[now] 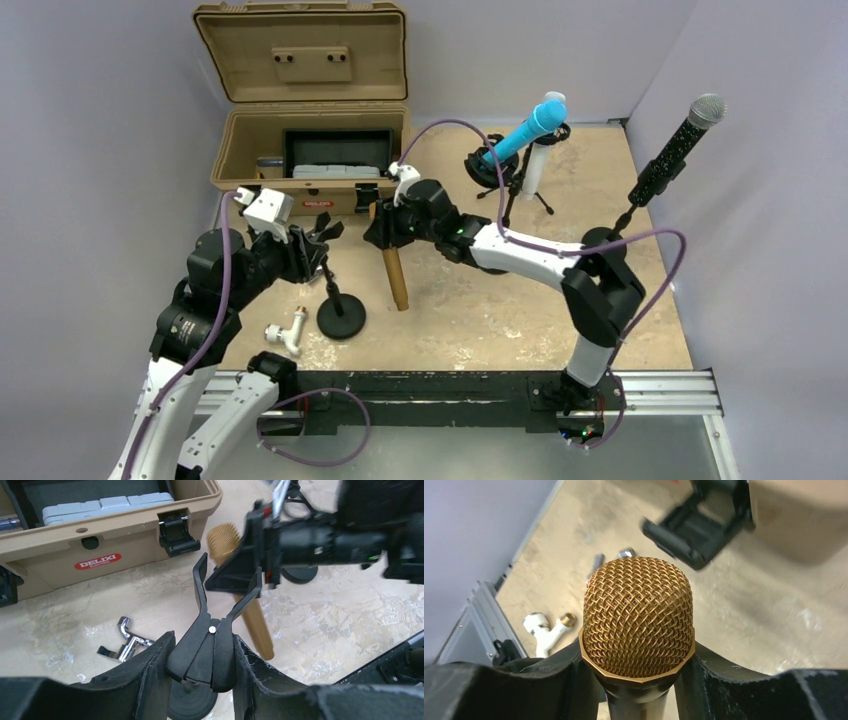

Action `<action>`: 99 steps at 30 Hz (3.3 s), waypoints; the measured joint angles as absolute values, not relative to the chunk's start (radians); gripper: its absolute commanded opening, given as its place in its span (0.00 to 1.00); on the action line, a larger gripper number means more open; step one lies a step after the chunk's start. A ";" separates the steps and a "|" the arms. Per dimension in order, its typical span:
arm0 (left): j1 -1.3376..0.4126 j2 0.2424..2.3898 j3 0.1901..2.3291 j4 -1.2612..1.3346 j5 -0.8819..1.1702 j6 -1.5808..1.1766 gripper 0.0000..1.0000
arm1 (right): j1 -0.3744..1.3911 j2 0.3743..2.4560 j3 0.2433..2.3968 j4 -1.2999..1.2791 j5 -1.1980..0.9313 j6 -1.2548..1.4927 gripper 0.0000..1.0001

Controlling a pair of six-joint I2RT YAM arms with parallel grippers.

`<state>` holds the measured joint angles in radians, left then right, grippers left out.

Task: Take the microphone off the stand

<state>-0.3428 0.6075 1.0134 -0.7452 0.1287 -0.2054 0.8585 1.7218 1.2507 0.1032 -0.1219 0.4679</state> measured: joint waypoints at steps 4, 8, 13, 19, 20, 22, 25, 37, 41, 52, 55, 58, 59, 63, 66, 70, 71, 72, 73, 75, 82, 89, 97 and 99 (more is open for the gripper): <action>-0.343 0.596 1.006 -0.746 0.155 -0.226 0.64 | 0.888 1.823 1.252 0.062 -0.071 0.552 0.00; -0.343 0.556 0.973 -0.740 0.192 -0.254 0.72 | 0.931 1.872 1.251 0.056 -0.010 0.625 0.00; -0.343 0.546 0.970 -0.740 0.221 -0.268 0.77 | 0.955 1.873 1.226 0.061 0.080 0.676 0.00; -0.343 0.543 0.970 -0.740 0.246 -0.270 0.84 | 0.958 1.826 1.122 0.080 0.160 0.689 0.00; -0.343 0.541 0.971 -0.741 0.250 -0.270 0.86 | 0.960 1.810 1.100 0.084 0.169 0.690 0.01; -0.343 0.537 0.979 -0.750 0.254 -0.270 0.88 | 0.966 1.790 1.074 0.092 0.182 0.691 0.03; -0.343 0.533 1.012 -0.769 0.253 -0.270 0.88 | 0.976 1.786 1.052 0.131 0.199 0.697 0.09; -0.343 0.452 1.176 -0.833 0.192 -0.278 0.89 | 1.034 1.796 0.978 0.240 0.300 0.746 0.45; -0.343 0.433 1.176 -0.850 0.185 -0.279 0.89 | 1.048 1.805 0.941 0.276 0.349 0.759 0.55; -0.343 0.417 1.176 -0.856 0.185 -0.295 0.89 | 1.060 1.848 0.918 0.331 0.408 0.775 0.67; -0.343 0.403 1.176 -0.857 0.185 -0.296 0.89 | 1.070 1.848 0.913 0.346 0.414 0.772 0.70; -0.343 0.400 1.176 -0.858 0.184 -0.296 0.89 | 1.092 1.843 0.905 0.347 0.428 0.763 0.77; -0.343 0.401 1.176 -0.859 0.182 -0.297 0.89 | 1.102 1.835 0.900 0.347 0.429 0.757 0.81; -0.343 0.401 1.176 -0.863 0.178 -0.297 0.90 | 1.137 1.753 0.883 0.337 0.433 0.723 0.88; -0.343 0.401 1.176 -0.863 0.175 -0.300 0.90 | 1.152 1.682 0.885 0.334 0.435 0.694 0.88; -0.343 0.401 1.176 -0.876 0.167 -0.308 0.90 | 1.155 1.613 0.918 0.318 0.429 0.654 0.89; -0.343 0.401 1.176 -0.881 0.167 -0.309 0.90 | 1.155 1.603 0.926 0.315 0.426 0.648 0.89; -0.343 0.401 1.176 -0.886 0.166 -0.313 0.90 | 1.156 1.590 0.933 0.307 0.422 0.641 0.89; -0.343 0.401 1.176 -0.889 0.165 -0.315 0.90 | 1.156 1.577 0.939 0.299 0.413 0.634 0.89; -0.343 0.402 1.176 -0.891 0.161 -0.316 0.90 | 1.158 1.551 0.953 0.282 0.390 0.623 0.89; -0.343 0.413 1.176 -0.898 0.151 -0.326 0.90 | 1.158 1.431 0.999 0.241 0.208 0.601 0.88; -0.343 0.398 1.153 -0.886 0.125 -0.349 0.90 | 1.158 1.339 1.041 0.285 -0.066 0.604 0.85; -0.343 0.363 1.145 -0.875 0.091 -0.376 0.90 | 1.160 1.397 1.134 0.324 -0.206 0.764 0.82; -0.343 0.354 1.144 -0.873 0.089 -0.381 0.90 | 1.160 1.428 1.147 0.330 -0.210 0.815 0.81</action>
